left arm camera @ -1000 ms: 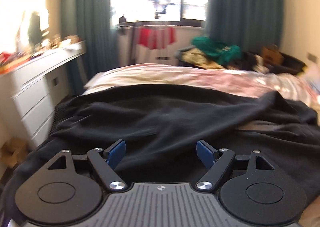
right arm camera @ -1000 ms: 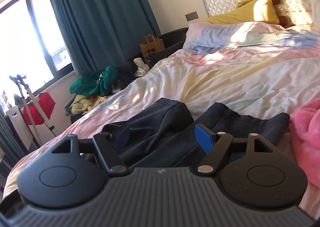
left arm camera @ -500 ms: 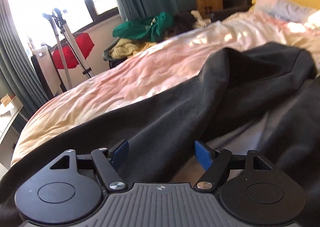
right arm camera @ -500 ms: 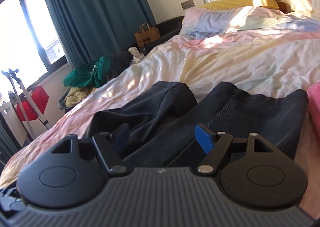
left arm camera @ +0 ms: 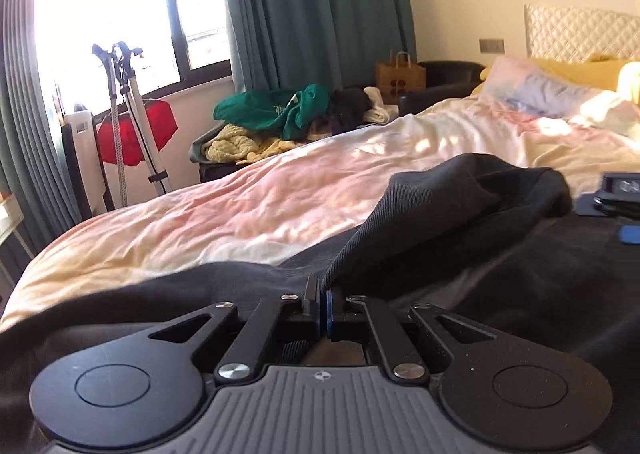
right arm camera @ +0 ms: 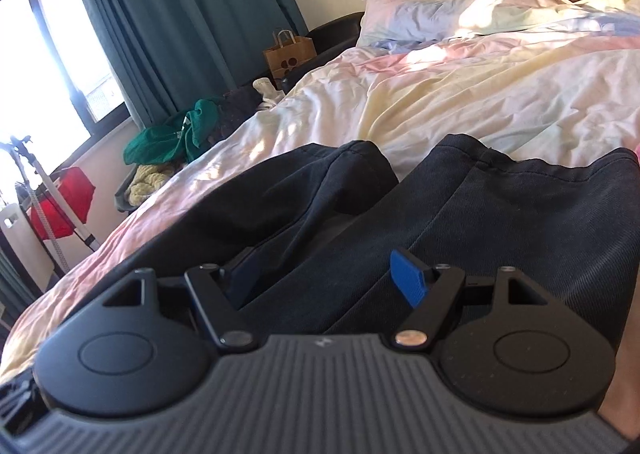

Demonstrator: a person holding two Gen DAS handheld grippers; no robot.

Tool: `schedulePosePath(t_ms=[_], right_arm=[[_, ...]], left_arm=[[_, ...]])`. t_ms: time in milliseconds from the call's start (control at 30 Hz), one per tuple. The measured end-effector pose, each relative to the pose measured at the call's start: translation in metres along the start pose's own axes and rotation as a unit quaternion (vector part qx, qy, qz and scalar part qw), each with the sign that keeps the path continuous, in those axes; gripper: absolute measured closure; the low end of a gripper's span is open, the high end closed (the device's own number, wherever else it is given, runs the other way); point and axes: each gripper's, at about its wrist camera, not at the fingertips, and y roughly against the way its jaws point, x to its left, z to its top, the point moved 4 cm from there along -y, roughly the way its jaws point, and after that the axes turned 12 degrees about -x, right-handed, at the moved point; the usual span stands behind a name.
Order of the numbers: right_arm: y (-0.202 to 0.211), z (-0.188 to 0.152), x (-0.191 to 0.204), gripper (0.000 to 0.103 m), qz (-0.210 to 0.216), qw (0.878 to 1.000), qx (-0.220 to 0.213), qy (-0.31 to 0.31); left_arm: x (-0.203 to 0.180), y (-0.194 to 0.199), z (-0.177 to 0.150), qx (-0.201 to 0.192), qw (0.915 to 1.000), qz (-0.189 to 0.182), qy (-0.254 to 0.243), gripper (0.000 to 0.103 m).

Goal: Fold clothes
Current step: 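Grasp the folded edge of the shorts with the left tool, then grasp a shorts leg with the right tool while the left holds the fold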

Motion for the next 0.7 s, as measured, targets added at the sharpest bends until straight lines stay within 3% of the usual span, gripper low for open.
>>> schedulePosePath(t_ms=[133,300,433,600,700], right_arm=[[0.003,0.003,-0.003,0.029,0.018,0.999,0.015,-0.021],[-0.003,0.009,-0.001,0.027,0.068,0.993,0.076,-0.067],[-0.034,0.022,0.011,0.027,0.116,0.985,0.117,-0.057],[-0.107,0.037,0.015,0.028,0.077,0.988,0.132,-0.023],[-0.148,0.035,0.015,0.028,0.033,0.988,0.148,-0.02]], left_arm=[[-0.002,0.021,-0.022,-0.011,0.9999,0.002,-0.002,0.1],[0.003,0.033,-0.047,-0.026,0.9988,0.004,0.042,0.098],[0.01,0.038,-0.063,-0.035,0.9962,-0.002,0.08,0.098],[0.017,0.031,-0.074,-0.027,0.9927,-0.01,0.117,0.098],[0.021,0.028,-0.076,-0.024,0.9904,-0.014,0.135,0.098]])
